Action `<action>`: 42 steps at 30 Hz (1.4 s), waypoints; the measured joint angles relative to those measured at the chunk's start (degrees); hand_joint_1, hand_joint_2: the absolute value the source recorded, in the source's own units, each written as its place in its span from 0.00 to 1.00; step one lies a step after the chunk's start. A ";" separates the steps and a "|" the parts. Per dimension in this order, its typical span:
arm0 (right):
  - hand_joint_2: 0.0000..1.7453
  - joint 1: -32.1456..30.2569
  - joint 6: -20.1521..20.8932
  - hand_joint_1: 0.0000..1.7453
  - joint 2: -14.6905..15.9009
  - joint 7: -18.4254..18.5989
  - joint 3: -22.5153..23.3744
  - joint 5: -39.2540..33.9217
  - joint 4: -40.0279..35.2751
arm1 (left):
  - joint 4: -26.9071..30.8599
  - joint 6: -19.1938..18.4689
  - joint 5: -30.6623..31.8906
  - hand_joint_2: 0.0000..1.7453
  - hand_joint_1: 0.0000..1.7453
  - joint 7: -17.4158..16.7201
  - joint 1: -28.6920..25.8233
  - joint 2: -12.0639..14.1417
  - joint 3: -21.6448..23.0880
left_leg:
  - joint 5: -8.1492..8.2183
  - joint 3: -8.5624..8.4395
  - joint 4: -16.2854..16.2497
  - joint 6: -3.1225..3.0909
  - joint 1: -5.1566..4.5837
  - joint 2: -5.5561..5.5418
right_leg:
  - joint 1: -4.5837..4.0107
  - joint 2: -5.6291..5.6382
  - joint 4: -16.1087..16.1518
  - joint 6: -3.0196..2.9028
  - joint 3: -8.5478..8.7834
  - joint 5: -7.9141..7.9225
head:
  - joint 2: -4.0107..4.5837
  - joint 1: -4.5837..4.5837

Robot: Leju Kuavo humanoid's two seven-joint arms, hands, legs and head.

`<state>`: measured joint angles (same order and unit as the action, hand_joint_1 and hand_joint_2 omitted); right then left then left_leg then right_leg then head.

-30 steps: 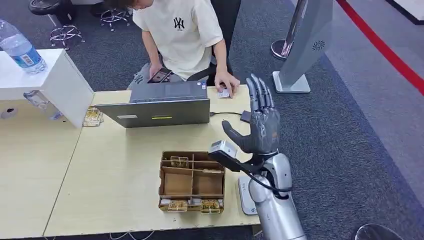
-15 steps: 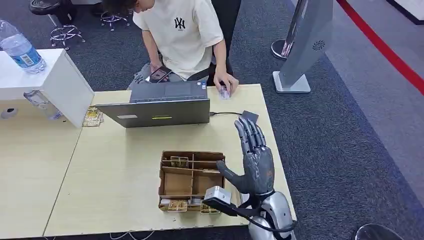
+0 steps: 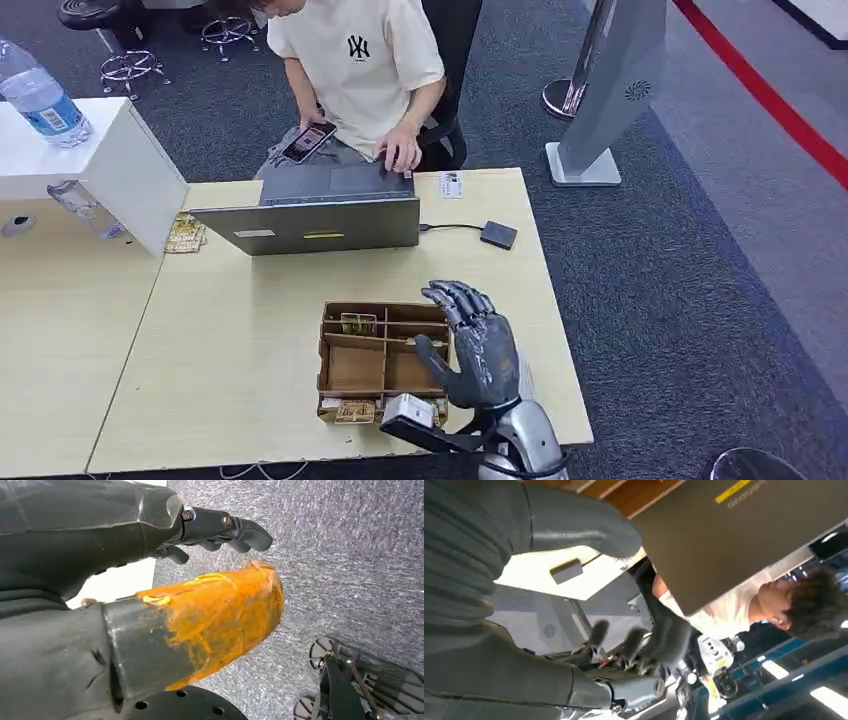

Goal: Pass the card to the sensor for recognition and then transmit it.

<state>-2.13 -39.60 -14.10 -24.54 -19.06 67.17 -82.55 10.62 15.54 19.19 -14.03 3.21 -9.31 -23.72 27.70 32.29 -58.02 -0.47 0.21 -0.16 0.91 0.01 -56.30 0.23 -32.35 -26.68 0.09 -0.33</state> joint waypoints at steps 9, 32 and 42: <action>1.00 0.99 0.00 0.68 0.81 2.97 -1.64 3.15 2.67 | 0.00 0.00 0.59 0.00 0.00 0.22 0.01 0.00 -0.96 | 0.00 -0.01 0.00 0.00 0.00 0.00 | 0.00 0.00 0.00 0.00 0.01 0.00 | 0.00 0.00; 1.00 0.06 -0.04 0.42 2.38 5.75 0.50 6.80 5.55 | 0.00 -0.09 1.24 0.00 0.00 0.85 0.01 0.07 -2.53 | 0.00 -0.01 0.00 0.00 0.00 0.00 | 0.00 0.00 0.00 0.00 0.00 0.00 | 0.00 0.00; 1.00 0.89 -0.04 0.57 2.38 5.55 0.50 5.68 6.93 | 0.00 -0.09 1.53 0.00 0.00 0.85 0.01 0.09 -2.75 | 0.00 0.00 0.00 0.00 0.00 0.00 | 0.00 0.00 0.00 0.00 0.01 0.00 | 0.00 0.00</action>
<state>-1.24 -39.65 -11.72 -18.99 -18.56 72.85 -75.62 10.62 15.45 20.72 -13.18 3.22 -9.22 -26.47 27.70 32.28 -58.02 -0.47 0.21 -0.16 0.91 0.01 -56.29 0.24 -32.35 -26.68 0.09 -0.33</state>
